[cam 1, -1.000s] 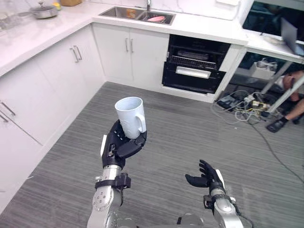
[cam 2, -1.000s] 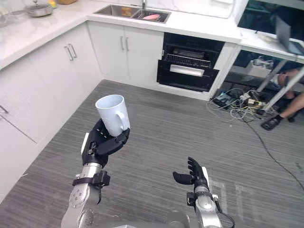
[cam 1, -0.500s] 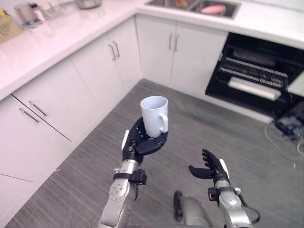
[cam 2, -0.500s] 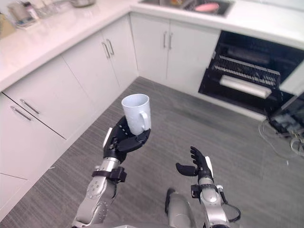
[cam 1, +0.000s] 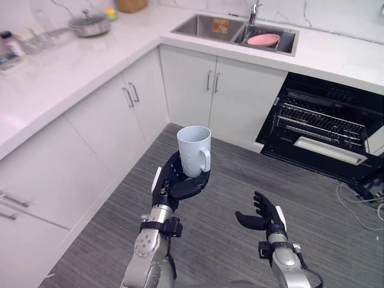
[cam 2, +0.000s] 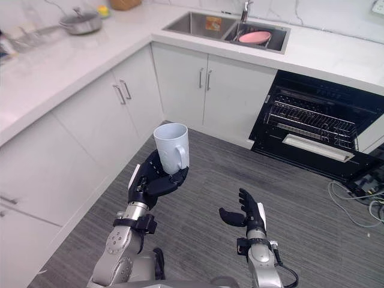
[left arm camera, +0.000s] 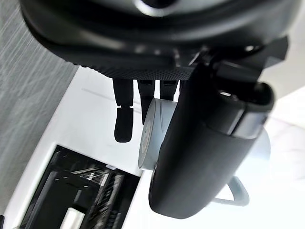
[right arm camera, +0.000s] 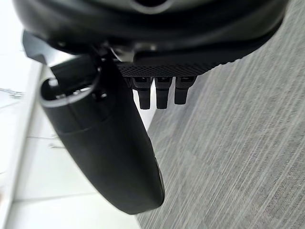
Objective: Walk over to the sink, pick up the cup, carry it to the dishwasher, place the cup inside the dishwasher, then close the dishwasher door
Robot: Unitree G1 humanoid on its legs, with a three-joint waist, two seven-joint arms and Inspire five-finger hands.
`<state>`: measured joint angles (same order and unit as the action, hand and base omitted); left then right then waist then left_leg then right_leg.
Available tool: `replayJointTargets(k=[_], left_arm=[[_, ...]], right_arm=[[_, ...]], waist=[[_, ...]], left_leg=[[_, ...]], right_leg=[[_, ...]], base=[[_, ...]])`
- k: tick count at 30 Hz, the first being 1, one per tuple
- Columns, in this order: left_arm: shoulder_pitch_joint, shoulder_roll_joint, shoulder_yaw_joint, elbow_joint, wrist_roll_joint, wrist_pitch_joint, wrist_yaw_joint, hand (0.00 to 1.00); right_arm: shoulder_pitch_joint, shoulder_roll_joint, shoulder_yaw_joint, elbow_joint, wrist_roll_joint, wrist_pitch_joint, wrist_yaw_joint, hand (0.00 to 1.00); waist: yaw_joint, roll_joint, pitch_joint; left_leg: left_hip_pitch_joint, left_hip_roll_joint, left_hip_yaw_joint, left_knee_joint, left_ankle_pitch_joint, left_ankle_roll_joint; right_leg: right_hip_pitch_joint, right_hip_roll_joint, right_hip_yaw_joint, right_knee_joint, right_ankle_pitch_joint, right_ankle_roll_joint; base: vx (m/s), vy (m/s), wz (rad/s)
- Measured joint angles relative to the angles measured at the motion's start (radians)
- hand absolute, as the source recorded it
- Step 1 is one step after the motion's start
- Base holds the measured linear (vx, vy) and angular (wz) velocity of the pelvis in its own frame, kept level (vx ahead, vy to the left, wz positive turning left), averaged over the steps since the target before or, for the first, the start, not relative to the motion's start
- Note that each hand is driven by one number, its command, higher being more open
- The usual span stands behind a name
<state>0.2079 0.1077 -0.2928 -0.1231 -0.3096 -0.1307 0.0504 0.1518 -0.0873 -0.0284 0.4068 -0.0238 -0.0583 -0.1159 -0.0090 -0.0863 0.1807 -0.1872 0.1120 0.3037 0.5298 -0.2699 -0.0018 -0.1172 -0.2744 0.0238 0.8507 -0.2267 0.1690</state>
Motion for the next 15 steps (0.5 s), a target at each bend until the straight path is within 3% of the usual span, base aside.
replayJointTargets(k=[1,2,3,4,5,6,8,9,10,11,12,14,15], left_arm=[[0.005,0.018,-0.001,0.001,0.02,0.015,0.01,0.3],[0.005,0.017,-0.001,0.0,0.028,0.016,0.017,0.3],[0.003,0.015,-0.002,-0.003,0.031,0.015,0.018,0.3],[0.002,0.014,-0.002,-0.013,0.033,0.006,0.02,0.3],[0.002,0.015,-0.004,-0.019,0.033,0.005,0.02,0.3],[-0.002,0.015,-0.014,-0.023,0.034,0.004,0.019,0.3],[-0.013,0.008,-0.025,-0.023,0.033,0.003,0.018,0.3],[-0.014,0.003,-0.03,-0.023,0.034,0.0,0.018,0.3],[-0.015,-0.005,-0.038,-0.016,0.034,0.0,0.017,0.3],[-0.025,-0.035,-0.046,0.019,0.034,0.0,0.015,0.3],[-0.044,-0.048,-0.058,0.05,0.035,0.001,0.014,0.3],[-0.081,-0.075,-0.059,0.121,0.035,0.01,0.015,0.3],[-0.074,-0.077,-0.06,0.122,0.035,0.011,0.015,0.3]], right_arm=[[-0.025,0.01,0.005,0.03,-0.001,0.0,0.006,0.9],[-0.033,0.009,0.016,0.041,-0.001,0.0,0.008,0.9],[-0.036,0.009,0.024,0.04,-0.001,0.0,0.009,0.9],[-0.048,0.009,0.046,0.04,-0.002,-0.001,0.015,0.9],[-0.056,0.009,0.054,0.04,-0.002,0.0,0.018,0.9],[-0.068,0.008,0.06,0.038,-0.002,-0.001,0.024,0.9],[-0.083,0.002,0.064,0.029,-0.002,-0.001,0.028,0.9],[-0.081,-0.004,0.066,0.016,-0.004,-0.001,0.028,0.9],[-0.073,-0.022,0.068,0.005,-0.007,-0.002,0.027,0.9],[-0.077,-0.058,0.065,0.008,-0.01,0.003,0.028,0.9],[-0.067,-0.076,0.056,-0.012,-0.013,0.006,0.03,0.9],[-0.025,-0.071,0.032,-0.092,-0.014,0.014,0.025,0.9],[-0.011,-0.067,0.033,-0.124,-0.014,0.014,0.021,0.9]], waist=[[-0.011,0.0,-0.001],[-0.011,0.007,-0.005],[-0.015,0.011,-0.008],[-0.023,0.017,-0.011],[-0.03,0.02,-0.012],[-0.039,0.038,-0.017],[-0.049,0.04,-0.026],[-0.061,0.03,-0.037],[-0.084,0.035,-0.044],[-0.079,0.099,-0.056],[-0.085,0.117,-0.061],[-0.082,0.123,-0.059],[-0.079,0.123,-0.058]], left_leg=[[0.086,-0.004,0.043,-0.017,-0.042,0.016],[0.139,-0.003,0.069,-0.051,-0.054,0.016],[0.17,-0.004,0.082,-0.08,-0.059,0.011],[0.229,-0.007,0.106,-0.142,-0.061,0.001],[0.256,-0.008,0.118,-0.171,-0.059,-0.008],[0.309,-0.01,0.145,-0.232,-0.05,-0.029],[0.384,-0.026,0.173,-0.297,-0.049,-0.04],[0.428,-0.053,0.17,-0.314,-0.063,-0.064],[0.46,-0.061,0.154,-0.306,-0.082,-0.094],[0.465,-0.019,0.143,-0.275,-0.091,-0.102],[0.426,0.013,0.105,-0.139,-0.073,-0.11],[0.317,0.109,0.053,0.27,0.068,-0.171],[0.299,0.136,0.061,0.364,0.068,-0.174]], right_leg=[[-0.086,-0.025,-0.04,0.161,-0.008,-0.045],[-0.13,-0.021,-0.082,0.179,-0.032,-0.086],[-0.16,-0.011,-0.116,0.171,-0.045,-0.107],[-0.221,0.009,-0.191,0.128,-0.065,-0.137],[-0.248,0.018,-0.235,0.088,-0.07,-0.147],[-0.294,0.043,-0.318,-0.051,-0.065,-0.162],[-0.33,0.109,-0.403,-0.319,0.019,-0.196],[-0.329,0.15,-0.413,-0.487,0.156,-0.24],[-0.317,0.156,-0.384,-0.491,0.326,-0.334],[-0.328,0.178,-0.393,-0.42,0.272,-0.332],[-0.321,0.176,-0.391,-0.365,0.193,-0.323],[-0.205,0.2,-0.38,-0.368,0.114,-0.312],[-0.16,0.218,-0.37,-0.391,0.104,-0.308]], base=[[0.47,0.15,-0.89],[0.48,0.116,-0.77],[0.49,0.071,-0.55],[0.39,0.052,-0.4],[0.5,0.071,-0.48],[0.56,0.069,-0.46],[0.72,0.052,-0.37],[0.55,0.002,0.04],[0.69,0.0,-0.04],[0.66,-0.019,0.02],[0.76,-0.065,-0.17],[0.64,-0.097,-0.2],[0.48,-0.061,-0.48]])
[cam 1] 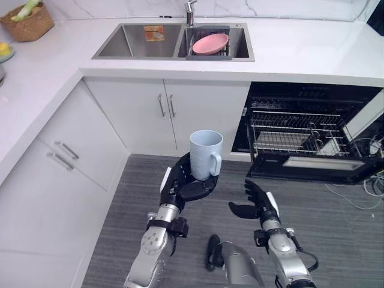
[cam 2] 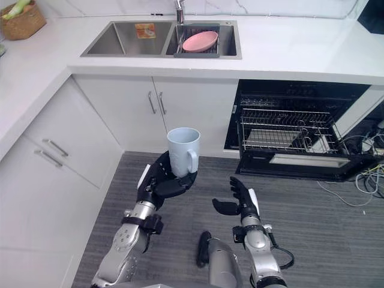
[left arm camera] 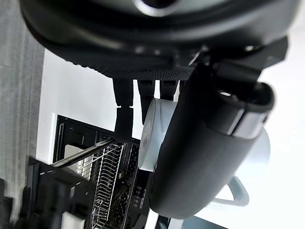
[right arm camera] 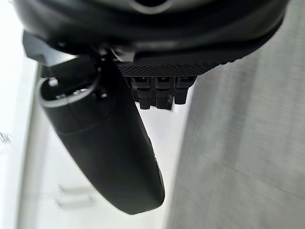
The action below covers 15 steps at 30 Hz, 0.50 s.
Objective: Walk over to the sink, pick up the cup, carry it to the dishwasher, place the cup inside the dishwasher, then close the dishwasher door
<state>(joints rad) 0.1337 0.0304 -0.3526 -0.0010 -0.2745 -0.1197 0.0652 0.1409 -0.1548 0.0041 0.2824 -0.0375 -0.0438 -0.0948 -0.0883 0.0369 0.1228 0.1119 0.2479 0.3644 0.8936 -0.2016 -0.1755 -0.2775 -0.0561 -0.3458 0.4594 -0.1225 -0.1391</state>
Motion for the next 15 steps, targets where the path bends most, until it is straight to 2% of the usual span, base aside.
replayJointTargets(k=[1,2,3,4,5,6,8,9,11,12,13,14,15], left_arm=[[0.011,0.0,-0.005,-0.003,0.0,-0.001,0.0,0.3],[0.019,0.001,-0.014,-0.011,0.0,-0.002,0.0,0.3],[0.023,0.003,-0.02,-0.014,0.0,-0.005,0.0,0.3],[0.024,0.007,-0.029,-0.015,0.0,-0.007,0.0,0.3],[0.029,0.004,-0.033,-0.016,0.0,-0.007,-0.006,0.3],[0.03,0.004,-0.033,-0.016,0.0,-0.007,-0.006,0.3],[0.057,0.0,-0.023,-0.02,0.0,-0.008,-0.004,0.3],[0.063,0.0,-0.02,-0.02,0.0,-0.008,-0.003,0.3],[0.081,-0.006,-0.001,-0.024,0.001,-0.008,0.004,0.3],[0.082,-0.007,0.005,-0.024,0.001,-0.008,0.008,0.3],[0.09,-0.005,0.016,-0.026,0.001,-0.008,0.019,0.3],[0.09,0.0,0.03,-0.028,0.0,-0.008,0.022,0.3],[0.085,0.006,0.051,-0.034,0.0,-0.009,0.024,0.3]], right_arm=[[0.022,0.003,0.0,-0.062,0.001,-0.001,-0.008,0.9],[0.037,0.016,0.003,-0.142,0.005,-0.01,-0.021,0.9],[0.035,0.017,0.003,-0.167,0.007,-0.021,-0.025,0.9],[0.021,0.019,0.006,-0.194,0.009,-0.047,-0.031,0.9],[-0.015,0.019,0.015,-0.192,0.013,-0.061,-0.031,0.9],[-0.021,0.019,0.019,-0.19,0.014,-0.061,-0.032,0.9],[-0.063,0.019,0.063,-0.168,0.014,-0.06,-0.032,0.9],[-0.069,0.018,0.077,-0.163,0.014,-0.06,-0.032,0.9],[-0.094,0.014,0.114,-0.131,0.017,-0.06,-0.031,0.9],[-0.095,0.006,0.119,-0.129,0.017,-0.06,-0.032,0.9],[-0.092,0.008,0.131,-0.126,0.019,-0.06,-0.031,0.9],[-0.091,0.016,0.135,-0.125,0.019,-0.06,-0.028,0.9],[-0.084,0.023,0.138,-0.134,0.026,-0.063,-0.025,0.9]], waist=[[0.009,-0.002,0.002],[0.025,-0.008,0.005],[0.031,-0.017,0.004],[0.034,-0.021,-0.006],[0.044,-0.02,-0.008],[0.047,-0.021,-0.007],[0.062,-0.023,-0.007],[0.067,-0.023,-0.007],[0.074,-0.014,-0.011],[0.077,-0.006,-0.014],[0.083,0.003,-0.022],[0.076,-0.01,-0.02],[0.059,-0.033,-0.023]], left_leg=[[-0.029,0.035,0.015,0.112,-0.005,0.01],[-0.074,0.062,0.044,0.209,-0.029,0.045],[-0.107,0.068,0.059,0.227,-0.044,0.056],[-0.184,0.07,0.065,0.213,-0.065,0.09],[-0.261,0.065,0.063,0.123,-0.092,0.134],[-0.273,0.061,0.059,0.092,-0.097,0.137],[-0.326,-0.003,-0.039,-0.219,-0.099,0.128],[-0.331,-0.021,-0.083,-0.299,-0.09,0.116],[-0.333,-0.068,-0.27,-0.597,-0.008,0.078],[-0.327,-0.068,-0.302,-0.637,0.048,0.05],[-0.301,-0.078,-0.309,-0.617,0.168,0.044],[-0.309,-0.087,-0.3,-0.571,0.148,0.064],[-0.339,-0.103,-0.282,-0.498,0.099,0.089]], right_leg=[[0.068,0.025,0.024,-0.035,-0.016,0.005],[0.13,0.042,0.067,-0.063,-0.043,-0.001],[0.148,0.043,0.089,-0.067,-0.053,0.003],[0.173,0.043,0.124,-0.086,-0.063,0.015],[0.206,0.043,0.182,-0.113,-0.068,0.026],[0.212,0.043,0.196,-0.119,-0.069,0.027],[0.246,0.035,0.325,-0.141,-0.081,0.048],[0.251,0.032,0.356,-0.142,-0.086,0.058],[0.261,0.026,0.475,-0.137,-0.119,0.12],[0.26,0.033,0.5,-0.124,-0.134,0.143],[0.269,0.029,0.555,-0.109,-0.16,0.172],[0.28,0.013,0.563,-0.118,-0.161,0.181],[0.286,-0.019,0.552,-0.137,-0.161,0.193]], base=[[0.41,-0.009,-0.78],[0.39,0.013,-0.87],[0.33,0.069,-0.94],[0.3,0.11,-1.04],[0.29,0.127,-0.96],[0.31,0.164,-1.18],[0.33,0.227,-1.35],[0.45,0.376,-1.52],[0.47,0.453,-1.52],[0.41,0.433,-1.52],[0.35,0.371,-1.12],[0.42,0.458,-0.92],[0.38,0.438,-0.54]])
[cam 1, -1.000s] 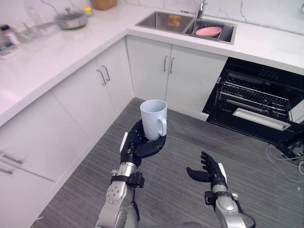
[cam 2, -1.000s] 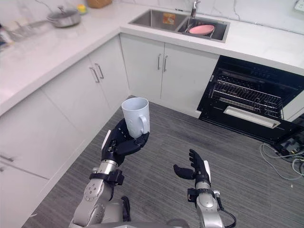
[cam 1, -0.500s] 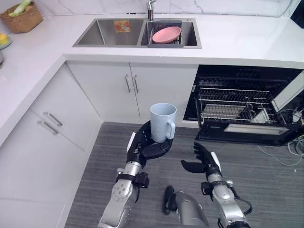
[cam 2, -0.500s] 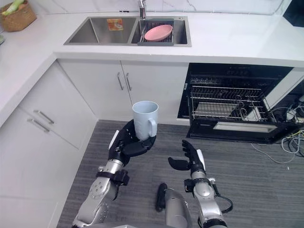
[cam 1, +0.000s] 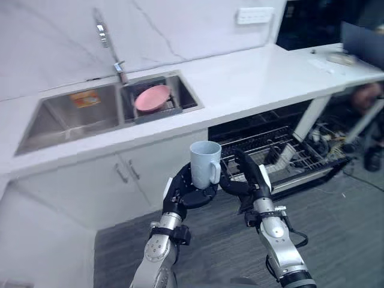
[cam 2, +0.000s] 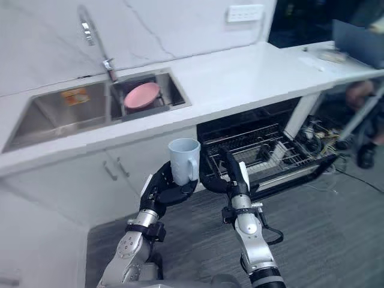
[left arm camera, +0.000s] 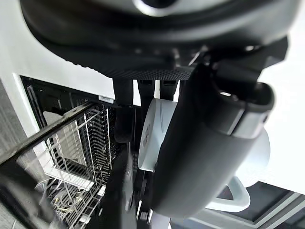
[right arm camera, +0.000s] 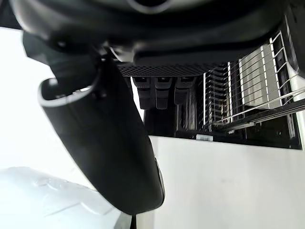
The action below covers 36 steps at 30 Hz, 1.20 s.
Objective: Walk over to the sink, pick up the cup, carry it to the dishwasher, place the cup inside the dishwasher, then close the dishwasher door
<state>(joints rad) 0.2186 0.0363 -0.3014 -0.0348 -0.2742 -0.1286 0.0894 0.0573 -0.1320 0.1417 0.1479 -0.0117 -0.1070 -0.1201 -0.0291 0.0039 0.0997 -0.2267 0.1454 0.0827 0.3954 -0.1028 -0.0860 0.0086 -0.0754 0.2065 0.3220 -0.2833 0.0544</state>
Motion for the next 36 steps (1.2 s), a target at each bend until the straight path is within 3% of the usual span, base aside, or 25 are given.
replayJointTargets(k=[1,5,6,7,8,10,11,12,13,14,16,19,27,36], left_arm=[[-0.013,0.012,0.004,-0.003,0.0,-0.003,0.001,0.3],[-0.018,0.027,0.002,-0.007,0.001,-0.003,0.006,0.3],[-0.018,0.03,0.001,-0.012,0.003,-0.003,0.015,0.3],[-0.018,0.034,0.001,-0.013,0.004,-0.003,0.026,0.3],[-0.019,0.036,0.001,-0.016,0.007,-0.008,0.037,0.3],[-0.019,0.036,0.01,-0.026,0.021,-0.023,0.041,0.3],[-0.026,0.036,0.022,-0.038,0.021,-0.037,0.041,0.3],[-0.029,0.039,0.027,-0.041,0.021,-0.041,0.041,0.3],[-0.034,0.03,0.033,-0.034,0.021,-0.046,0.041,0.3],[-0.036,-0.002,0.038,-0.02,0.021,-0.046,0.042,0.3],[-0.038,-0.019,0.036,-0.013,0.025,-0.046,0.04,0.3],[-0.055,-0.025,0.038,-0.003,0.042,-0.047,0.04,0.3],[-0.093,-0.016,0.077,0.052,0.041,-0.046,0.062,0.3],[-0.127,-0.002,0.069,0.135,0.041,-0.039,0.065,0.3]], right_arm=[[0.001,0.001,-0.005,-0.002,0.012,-0.005,0.0,0.9],[-0.003,0.022,-0.007,-0.003,0.019,-0.005,0.009,0.9],[-0.009,0.033,-0.006,-0.002,0.019,-0.005,0.013,0.9],[-0.017,0.048,-0.005,0.0,0.019,-0.005,0.018,0.9],[-0.027,0.056,0.0,0.001,0.019,-0.006,0.02,0.9],[-0.049,0.057,0.012,0.001,0.019,-0.008,0.023,0.9],[-0.066,0.058,0.024,0.0,0.019,-0.018,0.027,0.9],[-0.068,0.061,0.026,-0.003,0.019,-0.02,0.03,0.9],[-0.068,0.059,0.026,-0.006,0.02,-0.024,0.035,0.9],[-0.065,0.034,0.023,-0.006,0.021,-0.024,0.036,0.9],[-0.051,0.007,0.022,-0.006,0.041,-0.022,0.041,0.9],[-0.03,-0.012,0.006,-0.042,0.143,-0.022,0.05,0.9],[-0.024,-0.012,0.026,-0.19,0.346,-0.034,0.126,0.9],[-0.026,-0.005,0.069,-0.212,0.412,-0.035,0.165,0.9]], waist=[[0.003,-0.019,0.003],[0.015,-0.024,0.003],[0.018,-0.024,0.003],[0.015,-0.018,0.008],[0.014,-0.011,0.011],[0.014,-0.003,0.014],[0.013,-0.016,0.006],[0.013,-0.03,-0.001],[0.011,-0.027,-0.01],[0.009,0.02,-0.012],[0.008,0.039,-0.014],[-0.001,0.048,-0.021],[-0.008,0.065,-0.038],[0.005,0.064,-0.045]], left_leg=[[-0.012,-0.009,0.034,0.051,-0.046,0.014],[0.036,-0.032,0.15,0.09,-0.138,0.07],[0.071,-0.039,0.183,0.07,-0.148,0.084],[0.13,-0.043,0.218,0.036,-0.156,0.098],[0.208,-0.041,0.255,-0.014,-0.16,0.105],[0.259,-0.03,0.291,-0.055,-0.16,0.104],[0.276,-0.024,0.313,-0.062,-0.16,0.103],[0.276,-0.034,0.317,-0.061,-0.162,0.098],[0.281,-0.04,0.312,-0.06,-0.178,0.07],[0.291,-0.005,0.313,-0.062,-0.188,0.054],[0.318,0.01,0.311,-0.083,-0.183,0.045],[0.365,0.027,0.309,-0.144,-0.163,0.025],[0.394,-0.002,0.299,-0.187,-0.085,0.023],[0.399,-0.017,0.284,-0.275,-0.079,0.025]], right_leg=[[-0.008,-0.025,0.005,0.002,0.0,0.011],[-0.094,-0.081,-0.009,0.169,0.017,0.041],[-0.142,-0.099,-0.039,0.261,0.037,0.07],[-0.184,-0.137,-0.12,0.36,0.06,0.077],[-0.212,-0.187,-0.275,0.427,0.025,0.019],[-0.244,-0.214,-0.429,0.418,-0.005,-0.029],[-0.27,-0.217,-0.534,0.317,0.021,-0.048],[-0.277,-0.211,-0.561,0.249,0.094,-0.066],[-0.271,-0.204,-0.562,0.212,0.109,-0.038],[-0.251,-0.161,-0.562,0.176,0.111,-0.037],[-0.227,-0.129,-0.556,0.144,0.111,-0.037],[-0.191,-0.075,-0.54,0.074,0.13,-0.037],[-0.091,-0.04,-0.509,-0.162,0.268,-0.021],[-0.044,-0.006,-0.51,-0.358,0.414,-0.029]], base=[[0.36,0.408,-0.5],[0.31,0.307,-0.73],[0.25,0.198,-0.79],[0.33,0.176,-0.98],[0.26,0.085,-0.83],[0.18,-0.013,-0.66],[0.2,-0.088,-0.54],[0.21,-0.114,-0.42],[0.27,-0.144,-0.39],[0.22,-0.11,-0.35],[0.17,-0.075,-0.38],[0.1,-0.039,-0.34],[0.02,0.041,-0.15],[-0.08,0.039,-0.02]])
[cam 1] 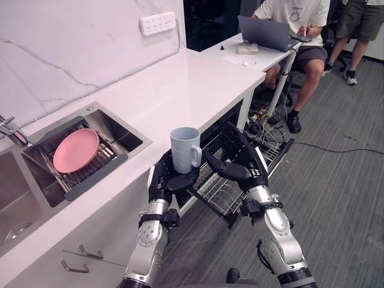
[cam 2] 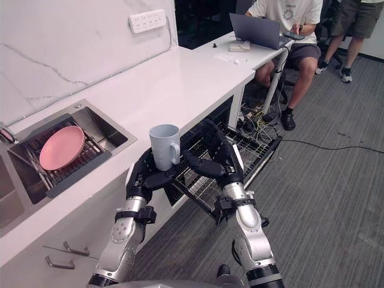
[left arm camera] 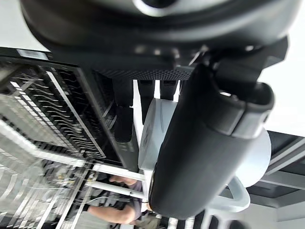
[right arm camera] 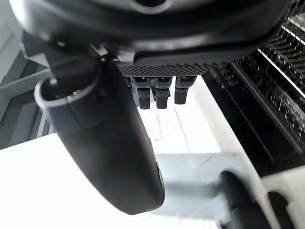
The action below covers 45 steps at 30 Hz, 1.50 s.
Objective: Walk over to the sink, pick up the cup, carry it to the dishwasher, place the cup inside the dishwasher, then close the dishwasher door
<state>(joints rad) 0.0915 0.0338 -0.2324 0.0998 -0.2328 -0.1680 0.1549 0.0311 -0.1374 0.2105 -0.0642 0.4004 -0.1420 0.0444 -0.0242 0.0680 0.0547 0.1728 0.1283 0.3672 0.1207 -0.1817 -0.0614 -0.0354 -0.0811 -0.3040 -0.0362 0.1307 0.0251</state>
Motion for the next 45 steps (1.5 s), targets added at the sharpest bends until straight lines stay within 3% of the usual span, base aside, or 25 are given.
replayJointTargets(k=[2,10,13,20,21,33,34,41,45], left_arm=[[0.0,0.009,-0.011,0.002,0.001,0.001,0.0,0.3],[-0.002,0.032,-0.054,-0.015,0.04,0.002,-0.006,0.3],[-0.006,0.03,-0.092,-0.028,0.07,0.002,-0.015,0.3],[-0.036,0.026,-0.108,-0.053,0.078,0.01,-0.01,0.3],[-0.036,0.026,-0.107,-0.061,0.078,0.01,0.0,0.3],[-0.05,0.034,-0.102,-0.097,0.1,0.019,0.043,0.3],[-0.052,0.034,-0.102,-0.097,0.104,0.019,0.043,0.9],[-0.048,0.038,-0.124,-0.134,0.124,0.019,0.03,0.9],[-0.042,0.037,-0.121,-0.179,0.138,0.004,-0.005,0.9]], right_arm=[[-0.003,0.001,0.013,0.0,0.0,0.0,0.001,0.9],[-0.032,0.0,0.061,-0.005,-0.012,0.0,-0.006,0.9],[-0.063,-0.003,0.061,0.029,-0.051,0.006,-0.022,0.9],[-0.114,-0.007,0.068,0.078,-0.051,0.004,-0.053,0.9],[-0.127,-0.006,0.073,0.092,-0.051,0.001,-0.057,0.3],[-0.197,-0.013,0.081,0.152,0.001,-0.023,-0.063,0.3],[-0.197,-0.018,0.08,0.152,0.004,-0.024,-0.063,0.3],[-0.197,-0.017,0.046,0.148,-0.013,-0.011,-0.072,0.3],[-0.197,-0.009,-0.034,0.11,-0.111,-0.008,-0.107,0.3]], waist=[[0.007,-0.006,-0.004],[0.01,-0.038,-0.012],[0.011,-0.035,-0.014],[0.013,-0.035,-0.014],[0.013,-0.035,-0.014],[0.036,-0.037,-0.015],[0.036,-0.038,-0.015],[0.04,-0.041,-0.013],[0.041,-0.042,-0.012]], left_leg=[[-0.006,-0.004,0.0,-0.017,-0.002,-0.002],[-0.051,0.006,0.011,0.006,-0.014,-0.01],[-0.064,0.018,-0.001,0.026,-0.004,-0.025],[-0.078,0.017,-0.023,0.034,-0.004,-0.027],[-0.083,0.015,-0.028,0.037,-0.004,-0.027],[-0.129,0.018,-0.052,0.099,-0.022,-0.022],[-0.131,0.018,-0.051,0.101,-0.022,-0.023],[-0.139,0.02,-0.053,0.112,-0.024,-0.022],[-0.138,0.02,-0.052,0.112,-0.024,-0.022]], right_leg=[[0.006,0.01,0.002,-0.05,0.038,-0.005],[-0.036,0.02,0.044,-0.051,0.036,-0.008],[-0.038,0.027,0.034,-0.05,0.059,-0.029],[-0.038,0.021,0.011,-0.05,0.06,-0.03],[-0.038,0.017,0.006,-0.05,0.061,-0.028],[-0.044,0.006,-0.006,-0.05,0.073,-0.029],[-0.046,0.006,-0.005,-0.05,0.075,-0.029],[-0.047,0.007,-0.004,-0.05,0.077,-0.03],[-0.047,0.008,-0.002,-0.05,0.078,-0.029]], base=[[-0.14,0.017,-0.04],[-0.12,0.008,-0.07],[0.04,0.028,0.07],[0.02,0.072,0.1],[-0.03,0.097,0.14],[-0.04,0.072,0.04],[-0.02,0.076,-0.03],[-0.01,0.062,0.0],[0.0,0.067,-0.01]])
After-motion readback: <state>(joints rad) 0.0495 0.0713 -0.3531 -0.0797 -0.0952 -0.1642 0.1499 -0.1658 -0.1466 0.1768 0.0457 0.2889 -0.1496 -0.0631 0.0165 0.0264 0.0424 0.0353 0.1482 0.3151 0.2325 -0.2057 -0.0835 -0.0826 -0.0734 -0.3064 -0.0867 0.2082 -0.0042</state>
